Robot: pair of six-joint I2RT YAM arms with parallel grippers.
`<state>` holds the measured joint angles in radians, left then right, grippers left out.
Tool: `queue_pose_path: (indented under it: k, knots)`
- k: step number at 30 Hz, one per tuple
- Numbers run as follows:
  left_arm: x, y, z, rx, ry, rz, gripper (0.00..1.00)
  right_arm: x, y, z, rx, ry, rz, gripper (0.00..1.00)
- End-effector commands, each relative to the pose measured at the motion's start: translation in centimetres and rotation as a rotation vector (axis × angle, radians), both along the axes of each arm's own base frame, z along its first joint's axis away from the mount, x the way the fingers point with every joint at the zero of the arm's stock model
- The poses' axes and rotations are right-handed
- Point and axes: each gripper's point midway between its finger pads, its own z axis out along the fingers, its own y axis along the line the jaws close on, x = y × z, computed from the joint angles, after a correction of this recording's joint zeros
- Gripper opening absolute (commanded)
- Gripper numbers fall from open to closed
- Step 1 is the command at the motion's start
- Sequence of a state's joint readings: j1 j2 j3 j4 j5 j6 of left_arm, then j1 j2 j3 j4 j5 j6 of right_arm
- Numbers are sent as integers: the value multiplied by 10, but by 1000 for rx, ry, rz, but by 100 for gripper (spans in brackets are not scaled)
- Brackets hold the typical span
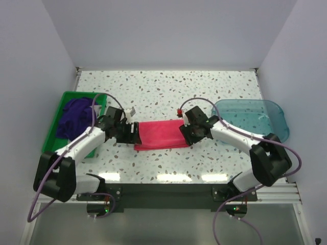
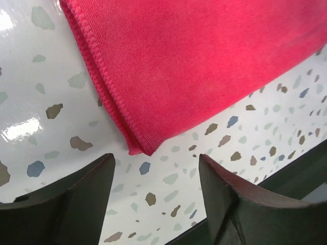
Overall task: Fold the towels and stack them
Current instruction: Fold the towel, then smooth out wrinkles on the folded towel
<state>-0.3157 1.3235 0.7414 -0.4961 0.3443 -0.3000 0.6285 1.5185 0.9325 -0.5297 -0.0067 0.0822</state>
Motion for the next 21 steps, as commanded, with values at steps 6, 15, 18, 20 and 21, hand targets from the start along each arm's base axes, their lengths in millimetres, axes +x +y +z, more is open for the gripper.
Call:
queue_pose_path:
  k: [6,15,18,20,21]
  knots:
    - [19,-24,61,-150,-125,43,71,9,19,57,162,-113,-68,47]
    - [38,-65,41,-114,-84,-41,47,49,36,44,193,-160,-239,40]
    - [34,-56,11,-46,-29,-26,44,50,37,22,173,-124,-257,39]
    - [25,-48,-10,-9,14,-9,40,47,38,11,172,-103,-261,38]
    - [21,-46,-16,-2,24,-5,38,41,36,1,169,-82,-272,38]
